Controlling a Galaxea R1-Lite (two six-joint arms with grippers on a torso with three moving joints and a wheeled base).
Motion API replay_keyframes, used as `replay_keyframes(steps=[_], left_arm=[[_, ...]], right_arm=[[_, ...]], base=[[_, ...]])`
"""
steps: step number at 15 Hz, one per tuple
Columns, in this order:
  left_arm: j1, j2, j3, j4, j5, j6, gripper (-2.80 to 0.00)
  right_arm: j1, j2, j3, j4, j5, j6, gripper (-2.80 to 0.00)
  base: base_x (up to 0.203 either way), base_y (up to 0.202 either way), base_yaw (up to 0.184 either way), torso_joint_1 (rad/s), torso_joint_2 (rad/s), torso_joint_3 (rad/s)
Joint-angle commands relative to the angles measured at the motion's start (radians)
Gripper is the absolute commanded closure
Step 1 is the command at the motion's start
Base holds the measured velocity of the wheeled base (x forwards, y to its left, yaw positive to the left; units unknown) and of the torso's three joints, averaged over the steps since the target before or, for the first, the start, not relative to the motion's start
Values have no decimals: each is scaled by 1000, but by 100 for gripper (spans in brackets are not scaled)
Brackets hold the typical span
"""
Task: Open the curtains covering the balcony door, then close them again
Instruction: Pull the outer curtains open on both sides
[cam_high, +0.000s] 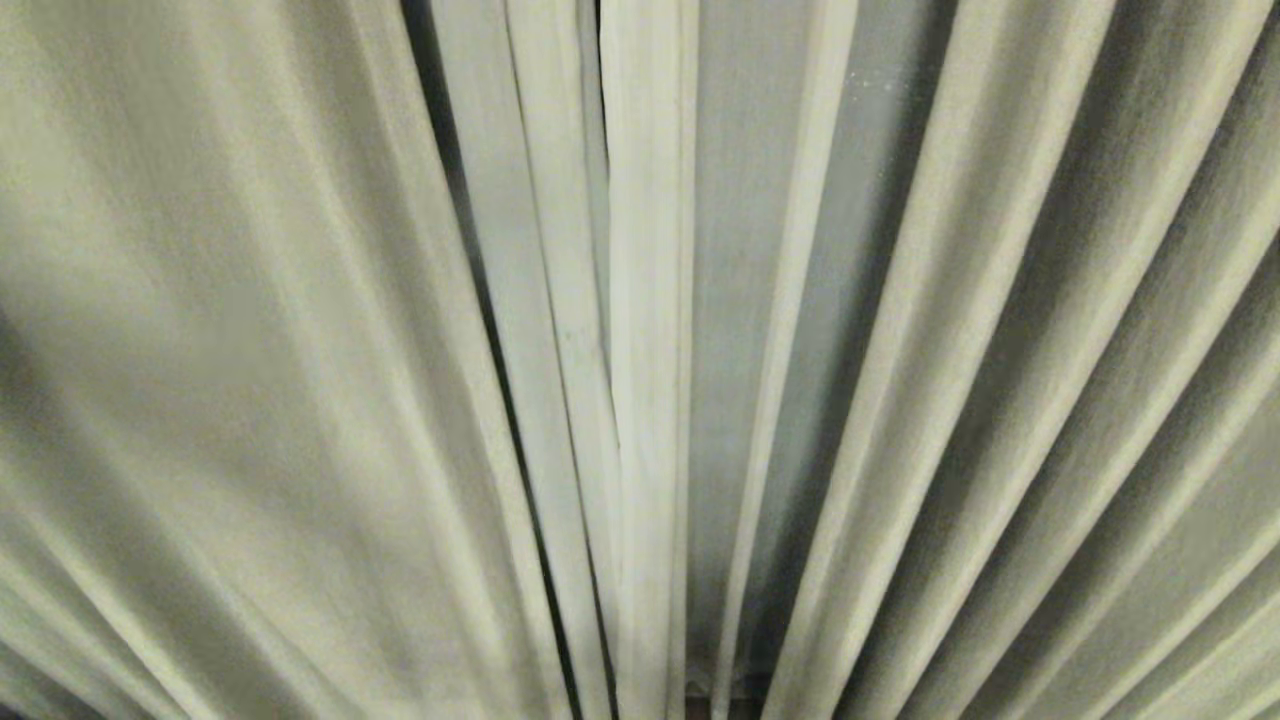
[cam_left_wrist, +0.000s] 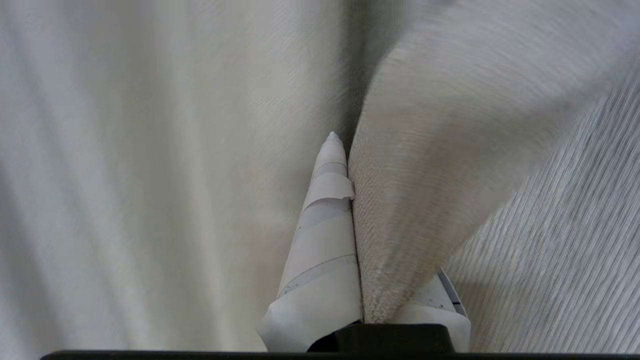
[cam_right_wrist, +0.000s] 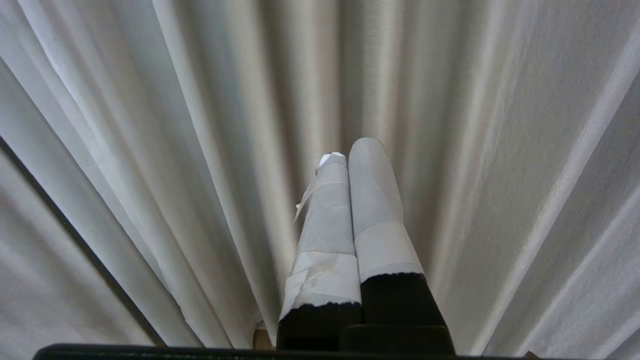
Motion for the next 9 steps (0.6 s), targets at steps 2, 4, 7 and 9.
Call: replay_keyframes(steps=[2, 4, 7, 9], left_arm=[[-47, -38, 5, -8, -2, -2, 0], [-67, -61, 47, -8, 0, -1, 0], [-91, -102, 126, -10, -1, 6, 0], [-95, -104, 128, -10, -1, 17, 0]], right_arm=[[0, 0, 0, -1, 0, 0, 0], [0, 0, 0, -1, 0, 0, 0], [0, 0, 0, -1, 0, 0, 0], [0, 0, 0, -1, 0, 0, 0]], base=[[0, 0, 0, 0, 0, 0], [0, 0, 0, 0, 0, 0], [0, 0, 0, 0, 0, 0], [0, 0, 0, 0, 0, 0]])
